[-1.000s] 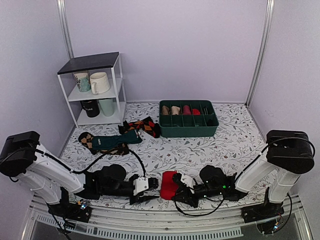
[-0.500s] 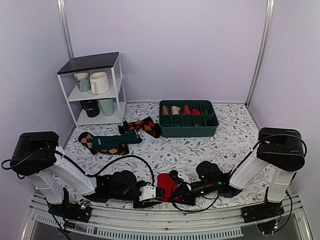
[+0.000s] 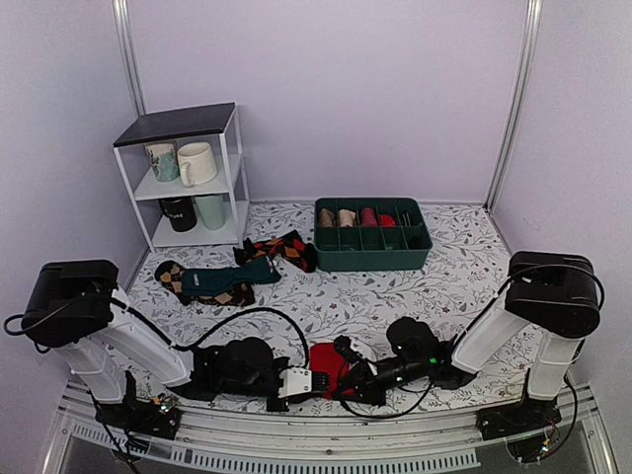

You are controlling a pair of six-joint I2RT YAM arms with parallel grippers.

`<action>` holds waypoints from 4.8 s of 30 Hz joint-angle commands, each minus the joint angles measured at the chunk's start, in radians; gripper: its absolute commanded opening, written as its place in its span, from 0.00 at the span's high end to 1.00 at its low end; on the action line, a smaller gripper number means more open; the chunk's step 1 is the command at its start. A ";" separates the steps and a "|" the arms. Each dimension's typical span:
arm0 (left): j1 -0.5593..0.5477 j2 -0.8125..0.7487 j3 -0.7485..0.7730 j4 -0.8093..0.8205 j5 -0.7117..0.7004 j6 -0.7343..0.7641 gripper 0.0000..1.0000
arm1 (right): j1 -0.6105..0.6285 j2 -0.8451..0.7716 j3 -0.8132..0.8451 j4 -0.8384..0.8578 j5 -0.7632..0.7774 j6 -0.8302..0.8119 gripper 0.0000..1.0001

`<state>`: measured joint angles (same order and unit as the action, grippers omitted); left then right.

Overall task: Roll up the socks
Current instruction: Roll the sock at the center of the board.

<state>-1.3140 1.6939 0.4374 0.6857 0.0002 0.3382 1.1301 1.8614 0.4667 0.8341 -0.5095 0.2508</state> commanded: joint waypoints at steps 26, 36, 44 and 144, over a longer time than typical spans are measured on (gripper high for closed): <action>0.070 0.072 -0.007 -0.139 0.196 -0.447 1.00 | 0.124 -0.392 -0.196 -0.034 0.488 -0.572 0.48; 0.109 0.113 0.024 -0.166 0.269 -0.451 1.00 | 0.211 -0.259 -0.100 -0.072 0.516 -0.674 0.48; 0.112 0.112 0.017 -0.159 0.274 -0.453 1.00 | 0.211 -0.179 -0.048 -0.133 0.532 -0.672 0.49; 0.059 0.059 -0.050 -0.081 0.138 -0.504 1.00 | 0.137 -0.205 -0.077 -0.011 0.317 -0.637 0.48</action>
<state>-1.2732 1.7088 0.4202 0.7322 0.1246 -0.1490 1.2575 1.6161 0.3717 0.8299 -0.1360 -0.3813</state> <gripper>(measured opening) 0.091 0.520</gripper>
